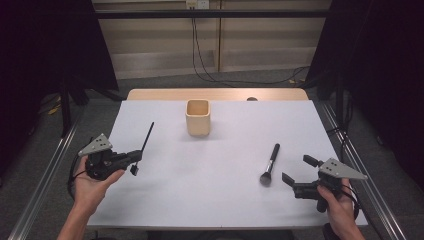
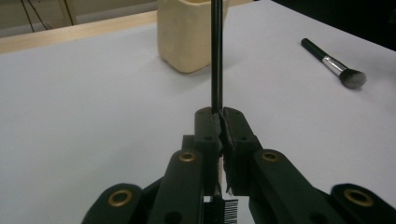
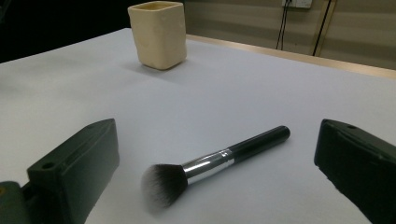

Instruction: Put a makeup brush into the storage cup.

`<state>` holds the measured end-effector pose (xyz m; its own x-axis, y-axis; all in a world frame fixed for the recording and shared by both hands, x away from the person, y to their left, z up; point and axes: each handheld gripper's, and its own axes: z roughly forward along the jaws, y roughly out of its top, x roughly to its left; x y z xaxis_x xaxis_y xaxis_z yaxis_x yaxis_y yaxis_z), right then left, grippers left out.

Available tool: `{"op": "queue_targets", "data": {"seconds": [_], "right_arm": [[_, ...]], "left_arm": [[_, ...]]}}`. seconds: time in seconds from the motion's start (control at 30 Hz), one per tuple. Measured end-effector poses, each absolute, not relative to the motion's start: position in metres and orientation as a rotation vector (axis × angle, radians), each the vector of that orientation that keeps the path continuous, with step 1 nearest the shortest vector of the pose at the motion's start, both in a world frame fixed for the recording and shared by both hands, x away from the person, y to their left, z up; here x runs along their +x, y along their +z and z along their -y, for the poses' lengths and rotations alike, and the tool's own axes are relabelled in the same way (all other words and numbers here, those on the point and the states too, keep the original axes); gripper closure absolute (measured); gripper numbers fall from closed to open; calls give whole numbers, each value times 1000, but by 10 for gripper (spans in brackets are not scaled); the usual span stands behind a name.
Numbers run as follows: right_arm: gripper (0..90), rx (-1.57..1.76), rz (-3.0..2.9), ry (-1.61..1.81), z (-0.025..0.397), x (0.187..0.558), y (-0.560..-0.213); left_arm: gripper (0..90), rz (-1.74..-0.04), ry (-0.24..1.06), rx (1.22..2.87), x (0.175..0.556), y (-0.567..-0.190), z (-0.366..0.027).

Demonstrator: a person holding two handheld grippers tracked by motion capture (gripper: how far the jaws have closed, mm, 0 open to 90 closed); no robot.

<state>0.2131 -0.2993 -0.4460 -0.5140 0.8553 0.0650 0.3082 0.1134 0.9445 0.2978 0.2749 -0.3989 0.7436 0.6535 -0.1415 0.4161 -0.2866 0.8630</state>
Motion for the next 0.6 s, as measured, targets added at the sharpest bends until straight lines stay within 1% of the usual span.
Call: {"op": "queue_targets", "data": {"seconds": [0.33, 0.47, 0.6], "right_arm": [[0, 1116, -1890, 1414, 299, 214, -446], [0, 1112, -1886, 1420, 300, 214, -445], [0, 1108, -1887, 1427, 298, 215, -445]], "left_arm": [[856, -701, 291, 1922, 279, -384, -244], [856, -670, 243, 1905, 276, -382, -233], [856, -636, 239, 1927, 274, -380, -222]]}}
